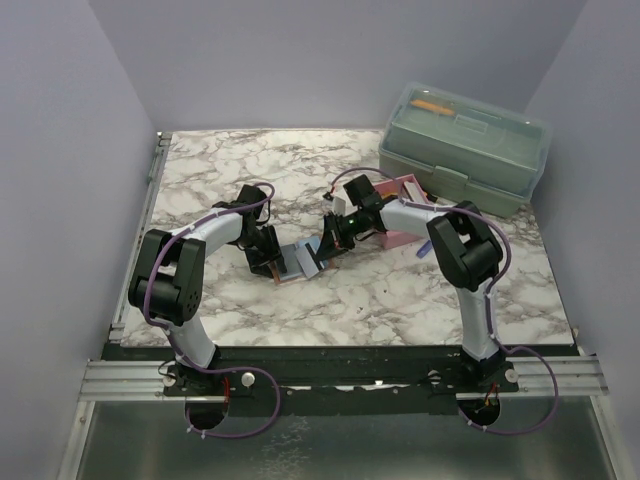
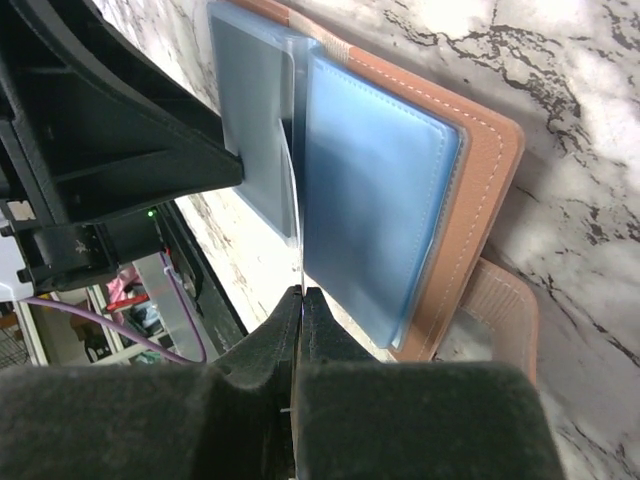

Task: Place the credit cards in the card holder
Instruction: Insert the credit card into the card holder.

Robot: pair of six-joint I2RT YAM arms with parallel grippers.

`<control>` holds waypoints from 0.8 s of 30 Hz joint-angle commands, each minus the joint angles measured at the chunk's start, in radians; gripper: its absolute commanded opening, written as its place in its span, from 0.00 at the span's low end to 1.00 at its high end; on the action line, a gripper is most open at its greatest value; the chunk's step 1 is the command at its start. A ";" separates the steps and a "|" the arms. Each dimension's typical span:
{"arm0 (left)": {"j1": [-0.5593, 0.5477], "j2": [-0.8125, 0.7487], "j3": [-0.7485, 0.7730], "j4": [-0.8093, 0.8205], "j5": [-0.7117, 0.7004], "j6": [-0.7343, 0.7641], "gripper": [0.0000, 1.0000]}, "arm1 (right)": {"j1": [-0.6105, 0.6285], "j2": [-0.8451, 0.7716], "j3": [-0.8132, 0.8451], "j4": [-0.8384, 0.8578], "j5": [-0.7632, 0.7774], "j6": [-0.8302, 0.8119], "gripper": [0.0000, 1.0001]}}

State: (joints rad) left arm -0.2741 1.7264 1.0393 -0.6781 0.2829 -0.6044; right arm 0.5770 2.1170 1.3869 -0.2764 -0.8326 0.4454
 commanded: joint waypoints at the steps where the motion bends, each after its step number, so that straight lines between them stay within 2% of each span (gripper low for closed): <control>1: 0.006 0.035 -0.015 -0.020 -0.041 0.026 0.45 | 0.007 0.046 0.033 0.035 -0.012 0.005 0.00; 12: 0.007 0.039 -0.016 -0.021 -0.036 0.038 0.45 | 0.009 0.111 0.115 0.012 0.019 -0.032 0.00; 24: 0.007 0.035 -0.013 -0.021 -0.017 0.039 0.45 | 0.019 0.105 0.071 0.092 0.063 -0.035 0.00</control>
State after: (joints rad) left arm -0.2703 1.7302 1.0397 -0.6788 0.3016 -0.5926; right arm 0.5774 2.2105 1.4830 -0.2481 -0.8318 0.4213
